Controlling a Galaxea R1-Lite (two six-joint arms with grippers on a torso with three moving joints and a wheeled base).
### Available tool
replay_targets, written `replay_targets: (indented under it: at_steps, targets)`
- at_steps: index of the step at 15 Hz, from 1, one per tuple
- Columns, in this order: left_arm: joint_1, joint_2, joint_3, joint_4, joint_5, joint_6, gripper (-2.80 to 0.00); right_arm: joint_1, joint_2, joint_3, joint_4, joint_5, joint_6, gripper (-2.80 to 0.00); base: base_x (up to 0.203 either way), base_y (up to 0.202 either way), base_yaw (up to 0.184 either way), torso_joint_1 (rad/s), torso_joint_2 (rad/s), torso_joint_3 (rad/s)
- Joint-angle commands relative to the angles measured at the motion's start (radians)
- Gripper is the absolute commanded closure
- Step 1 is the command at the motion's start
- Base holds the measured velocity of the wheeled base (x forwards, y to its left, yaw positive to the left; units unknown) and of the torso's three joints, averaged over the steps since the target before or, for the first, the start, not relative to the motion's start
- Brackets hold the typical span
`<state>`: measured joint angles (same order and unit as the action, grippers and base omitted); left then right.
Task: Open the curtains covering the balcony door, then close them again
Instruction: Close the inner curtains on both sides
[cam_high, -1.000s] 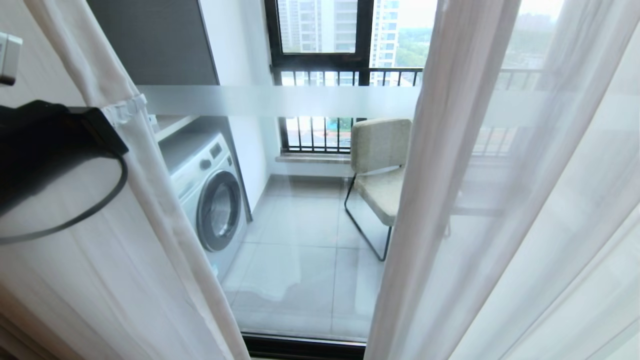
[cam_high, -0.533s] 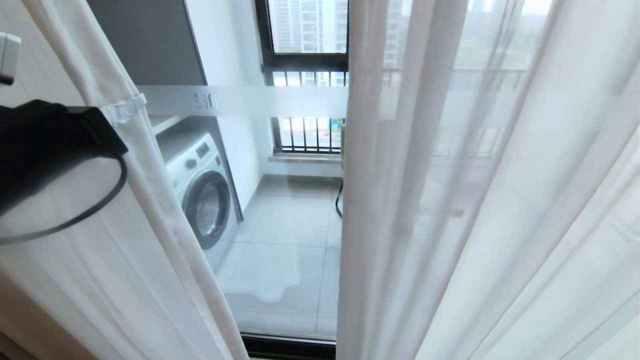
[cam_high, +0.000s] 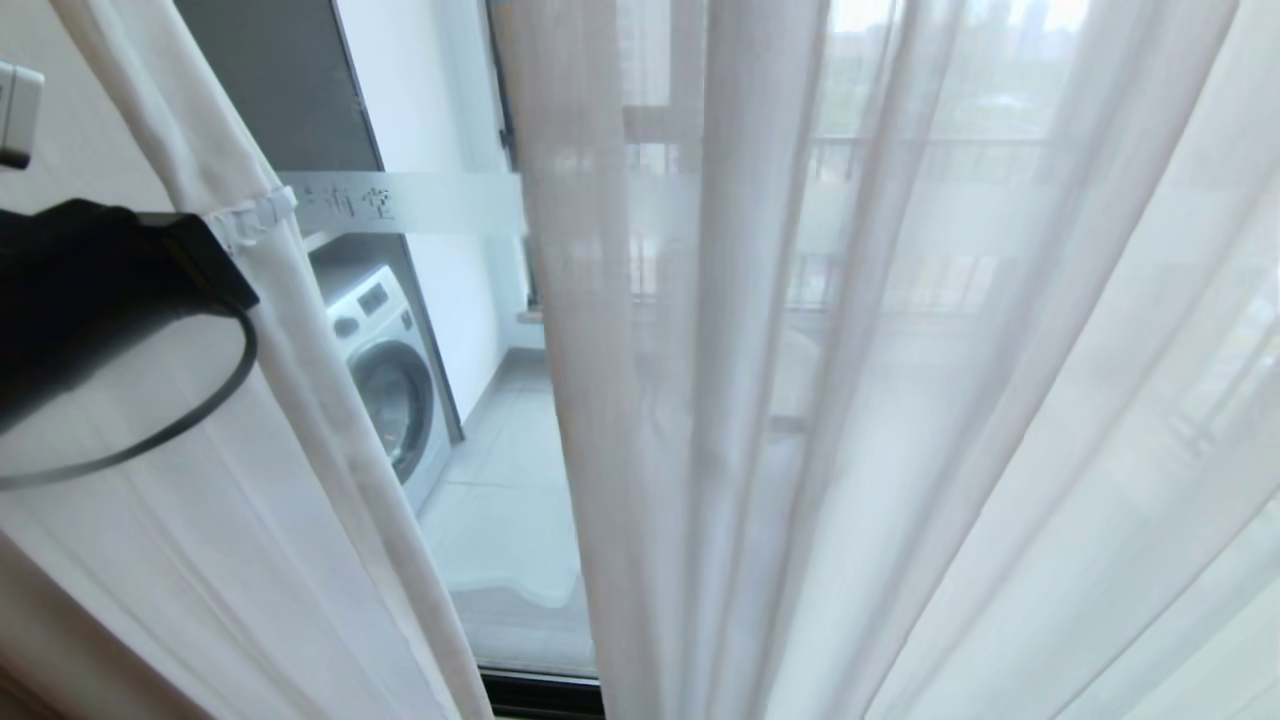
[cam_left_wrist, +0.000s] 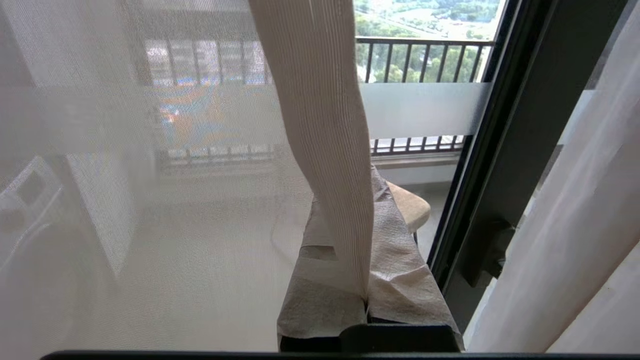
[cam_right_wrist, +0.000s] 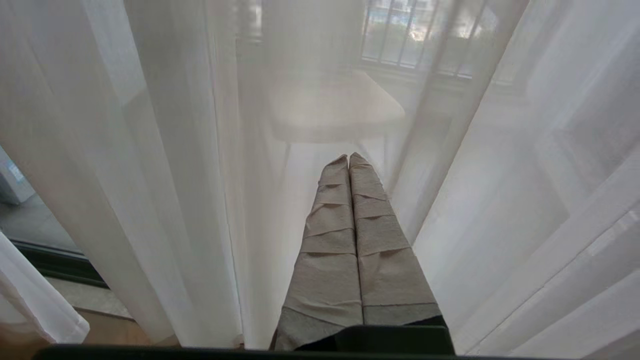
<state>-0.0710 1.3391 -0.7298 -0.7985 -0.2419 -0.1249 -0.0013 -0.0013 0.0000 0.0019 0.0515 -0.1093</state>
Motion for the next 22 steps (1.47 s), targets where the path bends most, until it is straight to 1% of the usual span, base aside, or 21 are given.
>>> replay_targets:
  at_steps: [1,22]
  targets:
    - [-0.001,0.0,0.0,-0.005,0.0,-0.001,0.0,0.0,0.001,0.0,0.0,0.0,-0.001,0.0,0.0,-0.186,0.002,-0.002,0.0,0.002]
    - [-0.001,-0.006,0.013,-0.007,0.001,-0.001,0.0,0.0,0.001,0.0,0.0,0.001,-0.001,0.0,0.0,-0.191,0.0,0.003,0.0,0.002]
